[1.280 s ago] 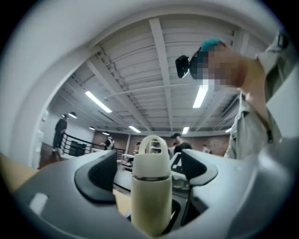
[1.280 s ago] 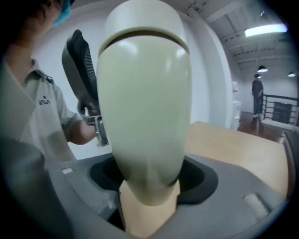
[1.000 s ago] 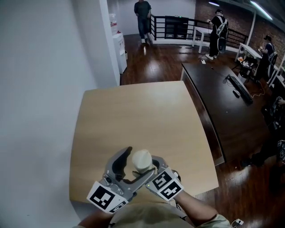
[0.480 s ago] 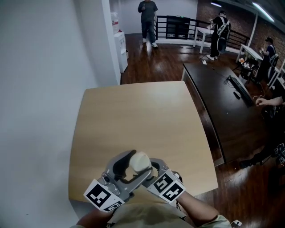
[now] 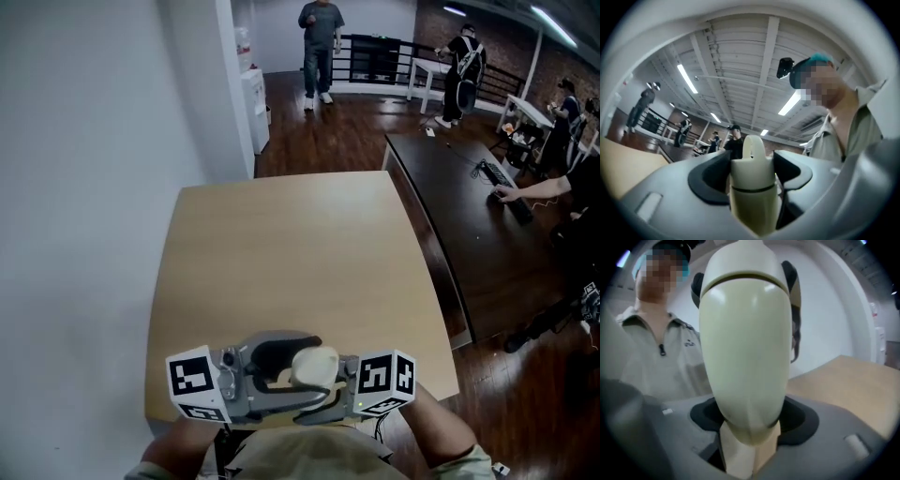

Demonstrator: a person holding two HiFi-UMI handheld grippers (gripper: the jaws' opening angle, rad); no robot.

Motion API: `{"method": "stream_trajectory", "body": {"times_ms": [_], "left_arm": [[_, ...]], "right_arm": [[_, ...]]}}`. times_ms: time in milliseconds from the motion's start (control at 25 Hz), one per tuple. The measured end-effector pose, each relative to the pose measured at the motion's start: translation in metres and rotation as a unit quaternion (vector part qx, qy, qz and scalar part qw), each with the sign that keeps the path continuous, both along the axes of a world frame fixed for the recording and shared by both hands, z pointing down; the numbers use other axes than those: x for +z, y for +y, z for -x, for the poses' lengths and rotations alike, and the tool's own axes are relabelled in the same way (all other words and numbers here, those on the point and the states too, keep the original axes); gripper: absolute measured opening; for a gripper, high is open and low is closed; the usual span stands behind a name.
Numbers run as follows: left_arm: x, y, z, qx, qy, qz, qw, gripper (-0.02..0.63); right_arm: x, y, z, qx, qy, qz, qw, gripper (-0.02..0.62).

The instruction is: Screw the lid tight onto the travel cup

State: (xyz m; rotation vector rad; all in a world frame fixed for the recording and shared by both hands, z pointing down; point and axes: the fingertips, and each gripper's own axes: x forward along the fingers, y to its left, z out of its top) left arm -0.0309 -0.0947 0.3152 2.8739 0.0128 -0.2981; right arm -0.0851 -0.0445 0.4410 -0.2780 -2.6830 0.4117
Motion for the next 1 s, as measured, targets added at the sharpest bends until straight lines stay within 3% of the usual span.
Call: {"method": "stream_trajectory", "body": {"times_ms": [120, 280, 400, 520, 800, 880, 1000], "left_arm": [[-0.006, 0.014, -0.002, 0.114, 0.029, 0.047, 0.9919, 0.3], [-0.012, 0.03, -0.003, 0.25, 0.08, 0.096, 0.9603, 0.299], [-0.013, 0.039, -0.003, 0.312, 0.102, 0.115, 0.9377, 0.298], [-0.015, 0.042, -0.001, 0.334, 0.113, 0.118, 0.9283, 0.298], [-0.008, 0.045, 0.001, 0.34, 0.108, 0.109, 0.928, 0.298], [-0.008, 0.038, 0.003, 0.317, 0.109, 0.106, 0.9362, 0.302], [-0.008, 0.017, 0.006, 0.236, 0.102, 0.092, 0.9619, 0.326]], "right_arm": [[-0.015, 0.031, -0.006, -0.102, -0.034, 0.033, 0.994, 0.305], [-0.028, 0.061, -0.016, -0.199, -0.055, 0.07, 0.976, 0.305], [-0.032, 0.075, -0.016, -0.236, -0.06, 0.081, 0.966, 0.305], [-0.034, 0.08, -0.013, -0.245, -0.059, 0.078, 0.965, 0.305], [-0.025, 0.081, -0.014, -0.245, -0.043, 0.08, 0.965, 0.305], [-0.025, 0.075, -0.011, -0.233, -0.041, 0.075, 0.969, 0.305], [-0.023, 0.057, -0.006, -0.181, -0.038, 0.053, 0.981, 0.305]]}}
